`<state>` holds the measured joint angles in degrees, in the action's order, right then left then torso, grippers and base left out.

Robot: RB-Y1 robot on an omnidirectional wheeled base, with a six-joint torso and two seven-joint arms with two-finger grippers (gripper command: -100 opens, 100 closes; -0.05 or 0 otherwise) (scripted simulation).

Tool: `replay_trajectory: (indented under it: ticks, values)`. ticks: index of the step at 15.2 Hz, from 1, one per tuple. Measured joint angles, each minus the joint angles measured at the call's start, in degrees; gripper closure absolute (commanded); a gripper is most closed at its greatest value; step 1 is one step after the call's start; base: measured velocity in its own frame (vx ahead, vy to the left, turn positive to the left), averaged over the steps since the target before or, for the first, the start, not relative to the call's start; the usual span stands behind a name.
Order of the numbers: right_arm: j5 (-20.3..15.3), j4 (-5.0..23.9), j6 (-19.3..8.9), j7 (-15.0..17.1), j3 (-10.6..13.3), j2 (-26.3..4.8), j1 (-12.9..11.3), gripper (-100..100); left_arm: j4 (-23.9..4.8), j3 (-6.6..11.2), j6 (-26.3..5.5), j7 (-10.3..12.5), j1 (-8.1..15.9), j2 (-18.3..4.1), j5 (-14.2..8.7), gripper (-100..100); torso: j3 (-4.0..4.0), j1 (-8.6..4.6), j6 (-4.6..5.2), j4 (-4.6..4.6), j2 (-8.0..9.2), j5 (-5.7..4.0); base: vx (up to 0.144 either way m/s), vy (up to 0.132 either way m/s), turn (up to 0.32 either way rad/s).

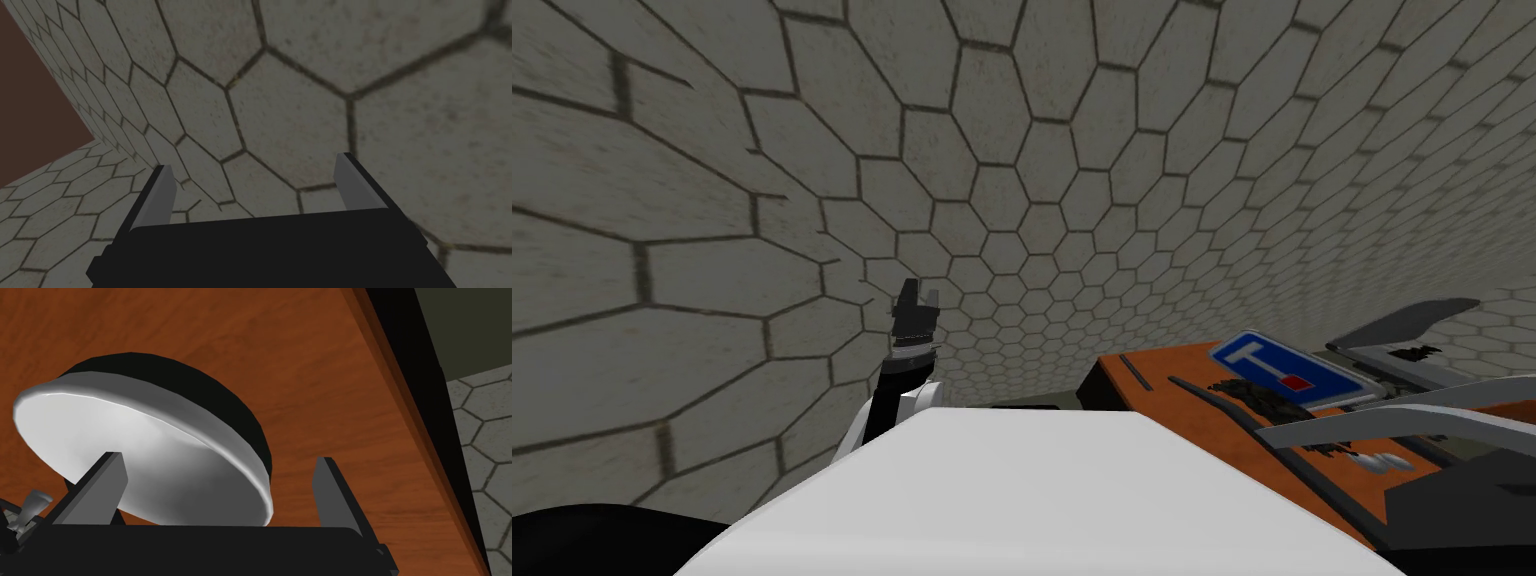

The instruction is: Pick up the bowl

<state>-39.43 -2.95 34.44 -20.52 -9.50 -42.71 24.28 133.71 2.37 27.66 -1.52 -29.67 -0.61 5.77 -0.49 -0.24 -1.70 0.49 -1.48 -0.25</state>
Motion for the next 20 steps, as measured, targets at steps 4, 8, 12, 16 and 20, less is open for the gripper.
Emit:
replay_trajectory:
  ticks: [4, 8, 12, 16, 20]
  values:
    - [-0.69, 1.62, -0.62, 0.94, 0.21, 0.5, 0.63, -100, 0.0, 0.0, 0.0, 0.0, 0.0, 0.0, 0.0, 0, -0.19, -0.07, -0.43, 0.08, -0.45, -0.08, 0.016, -0.002, 0.092]
    - [3.72, 1.34, -1.97, 3.03, 4.85, 0.89, 0.4, -100, 0.0, -0.01, 0.0, 0.0, 0.03, 0.0, 0.0, 0, 0.1, -0.19, -0.64, 0.25, -0.01, -0.08, -0.119, 0.008, 0.135]
    - [8.34, 1.28, -3.14, 4.84, 9.36, 1.18, -0.04, -100, -0.01, -0.01, 0.0, 0.0, 0.03, 0.0, 0.0, 0, 0.11, -0.2, -0.65, 0.26, 0.02, -0.09, -0.124, 0.012, 0.146]
    - [13.08, 1.07, -4.4, 6.85, 14.16, 1.47, -0.33, -100, 0.0, -0.01, 0.0, 0.0, 0.02, 0.0, 0.0, 0, 0.07, -0.18, -0.63, 0.24, -0.07, -0.08, -0.089, 0.016, 0.094]
    - [17.61, 0.96, -5.6, 8.66, 18.7, 1.85, -0.67, -100, 0.0, -0.01, 0.0, 0.0, 0.02, 0.0, 0.0, 0, 0.04, -0.21, -0.65, 0.23, -0.1, -0.09, -0.097, 0.015, 0.143]
